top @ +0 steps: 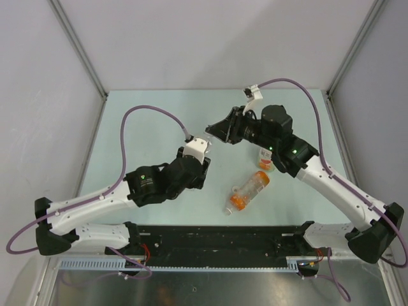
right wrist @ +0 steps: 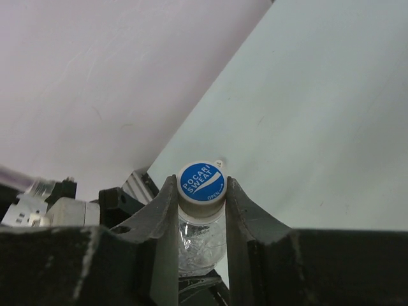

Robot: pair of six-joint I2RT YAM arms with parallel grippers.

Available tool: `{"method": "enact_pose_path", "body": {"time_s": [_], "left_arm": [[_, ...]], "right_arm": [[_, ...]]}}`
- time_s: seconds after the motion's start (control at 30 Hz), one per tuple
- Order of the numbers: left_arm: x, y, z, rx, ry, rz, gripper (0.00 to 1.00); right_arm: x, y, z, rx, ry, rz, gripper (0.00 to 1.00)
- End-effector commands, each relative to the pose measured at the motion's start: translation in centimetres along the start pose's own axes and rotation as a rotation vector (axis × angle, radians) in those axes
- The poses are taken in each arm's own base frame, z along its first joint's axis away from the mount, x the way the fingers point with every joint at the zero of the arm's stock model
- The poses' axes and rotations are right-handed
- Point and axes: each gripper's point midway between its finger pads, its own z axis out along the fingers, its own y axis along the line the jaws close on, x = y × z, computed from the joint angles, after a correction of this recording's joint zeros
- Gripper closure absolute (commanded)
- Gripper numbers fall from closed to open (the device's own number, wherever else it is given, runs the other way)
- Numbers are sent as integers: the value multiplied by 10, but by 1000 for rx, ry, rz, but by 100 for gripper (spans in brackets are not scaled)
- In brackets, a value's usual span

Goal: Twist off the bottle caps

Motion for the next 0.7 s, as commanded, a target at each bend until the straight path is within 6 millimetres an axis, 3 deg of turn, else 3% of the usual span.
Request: {"method": "enact_pose_path", "body": {"time_s": [0.0, 0.43, 0.67], "left_arm": [[-12, -40, -15, 246, -25, 10, 99], [-29, -118, -92, 922, -179, 42, 100], [-26, -139, -113, 1102, -181, 101, 100]], "right_arm": [[-17, 40, -23, -264, -37, -116, 100], [-19, 76, -82, -683, -42, -214, 100], [-19, 94, -102, -814, -45, -271, 100]]}}
